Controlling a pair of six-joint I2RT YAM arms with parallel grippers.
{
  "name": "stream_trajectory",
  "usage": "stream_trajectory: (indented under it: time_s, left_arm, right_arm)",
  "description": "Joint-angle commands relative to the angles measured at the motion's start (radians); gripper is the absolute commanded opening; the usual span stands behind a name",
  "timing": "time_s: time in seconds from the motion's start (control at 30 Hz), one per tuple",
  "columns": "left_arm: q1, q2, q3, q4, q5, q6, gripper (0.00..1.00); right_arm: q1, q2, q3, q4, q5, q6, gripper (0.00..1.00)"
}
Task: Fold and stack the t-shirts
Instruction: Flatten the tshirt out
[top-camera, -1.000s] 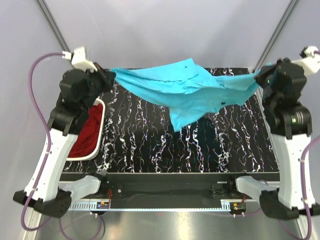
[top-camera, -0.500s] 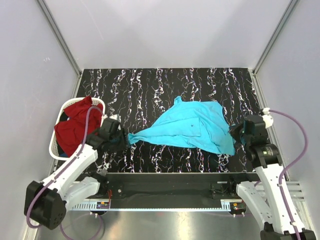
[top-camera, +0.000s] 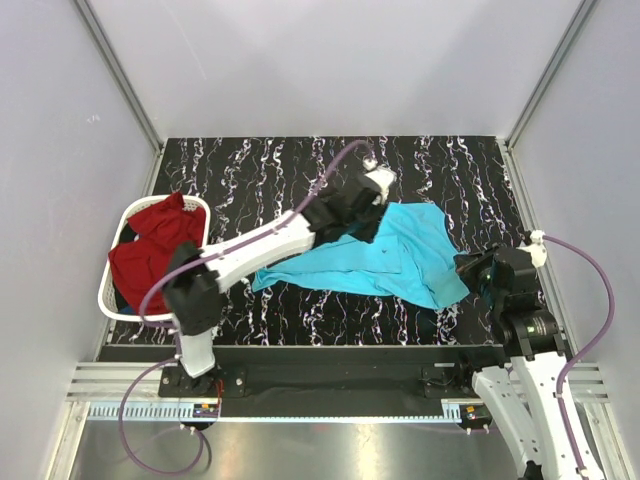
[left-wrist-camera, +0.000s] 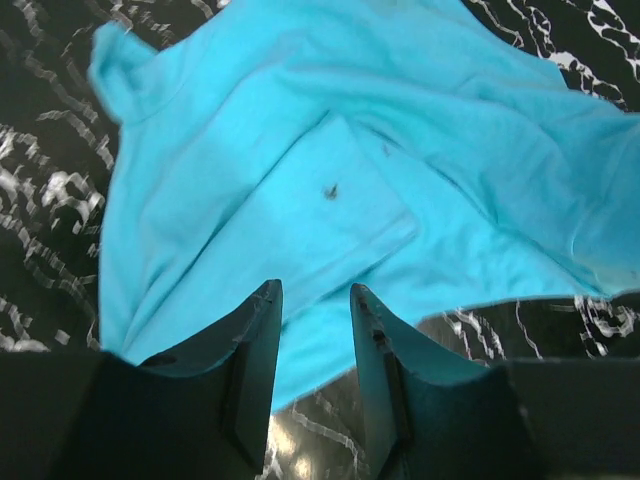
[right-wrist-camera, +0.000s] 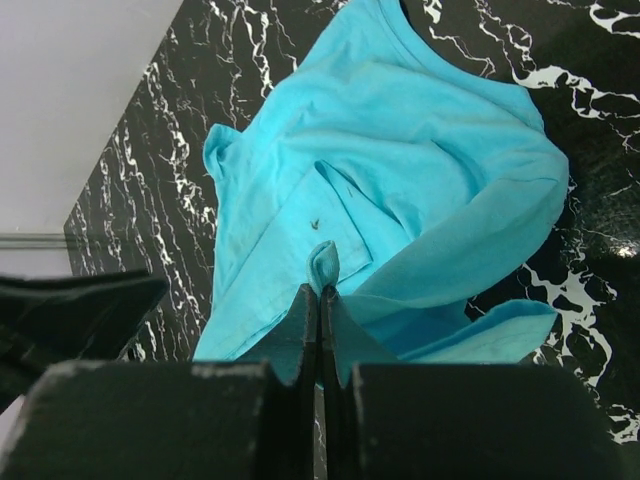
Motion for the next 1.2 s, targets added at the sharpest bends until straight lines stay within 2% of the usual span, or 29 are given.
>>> stream_trajectory:
  time_s: [0.0,0.1,0.23,0.57,0.93,1.17]
  left_arm:
    - [-0.052,0.121,0.151,-0.005,-0.064,0.055,0.38]
    - [-0.079,0.229,0.231,-0.010,-0.096,0.049,0.38]
    - [-0.089,0.335,0.318,-0.020,-0.064,0.017,0.38]
    - [-0.098,0.490,0.393,-0.022,-0.031,-0.019,0.38]
    - [-0.115,0.533,0.378,-0.025,-0.014,-0.054,0.43]
    - [-0.133,0.573,0.392,-0.030,-0.026,-0.068,0.42]
  right_arm:
    - [-0.003,0.014,-0.005,0.026,0.005,0.016,0.00]
    - [-0.003,0.013,0.007,0.024,0.010,0.002,0.00]
    - [-0.003,0.010,0.026,0.024,0.008,-0.021,0.00]
    - [-0.003,-0.015,0.021,-0.003,-0.006,-0.040,0.00]
    - [-0.003,-0.047,0.032,-0.026,0.009,-0.038,0.00]
    - [-0.002,-0.049,0.032,-0.026,0.017,-0.057,0.00]
